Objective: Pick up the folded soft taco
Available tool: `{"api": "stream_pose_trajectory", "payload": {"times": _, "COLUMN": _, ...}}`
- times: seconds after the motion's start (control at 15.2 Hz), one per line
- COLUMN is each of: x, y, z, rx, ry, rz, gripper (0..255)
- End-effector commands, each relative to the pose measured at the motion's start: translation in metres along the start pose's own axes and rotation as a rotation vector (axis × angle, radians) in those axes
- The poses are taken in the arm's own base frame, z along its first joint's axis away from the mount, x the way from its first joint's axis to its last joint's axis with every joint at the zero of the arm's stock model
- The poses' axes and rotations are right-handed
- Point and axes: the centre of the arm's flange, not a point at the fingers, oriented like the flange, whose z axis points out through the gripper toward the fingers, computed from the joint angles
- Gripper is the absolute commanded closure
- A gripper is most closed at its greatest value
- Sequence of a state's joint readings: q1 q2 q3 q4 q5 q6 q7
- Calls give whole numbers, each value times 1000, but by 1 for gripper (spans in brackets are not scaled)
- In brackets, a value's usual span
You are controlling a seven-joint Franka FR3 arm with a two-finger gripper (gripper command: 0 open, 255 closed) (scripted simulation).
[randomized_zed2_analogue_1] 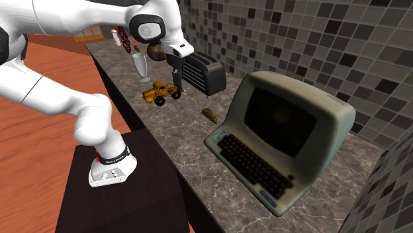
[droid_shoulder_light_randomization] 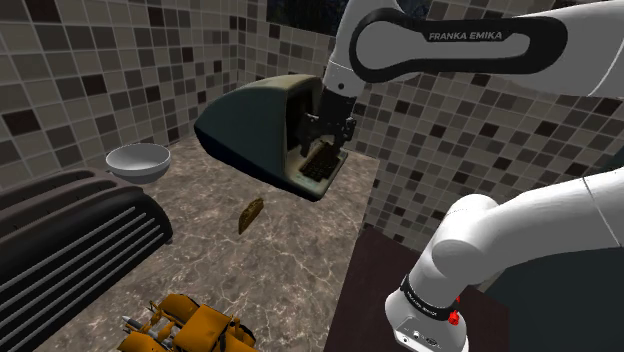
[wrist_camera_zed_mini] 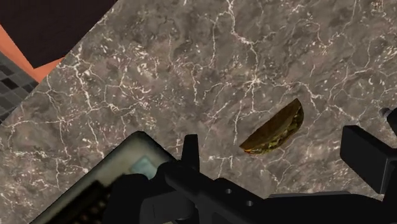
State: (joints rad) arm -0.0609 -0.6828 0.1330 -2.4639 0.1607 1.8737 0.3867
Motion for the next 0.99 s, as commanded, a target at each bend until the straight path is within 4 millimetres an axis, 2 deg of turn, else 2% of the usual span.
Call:
{"api": "stream_pose_trajectory", "payload": {"times": 0.0, "x": 9, "y": -12, "z": 22, "rx": -6, "ry": -4, "rz": 83, "gripper": 0}}
{"api": "stream_pose_trajectory", "payload": {"times": 0.46, "x": 46, "y": -55, "z": 99, "rx": -31, "ry": -20, "rz": 356, "gripper": 0}}
{"api": "stream_pose_trajectory", "payload": {"times": 0.92, "x": 92, "y": -85, "z": 176, "rx": -56, "ry": -36, "rz": 629, "gripper": 0}}
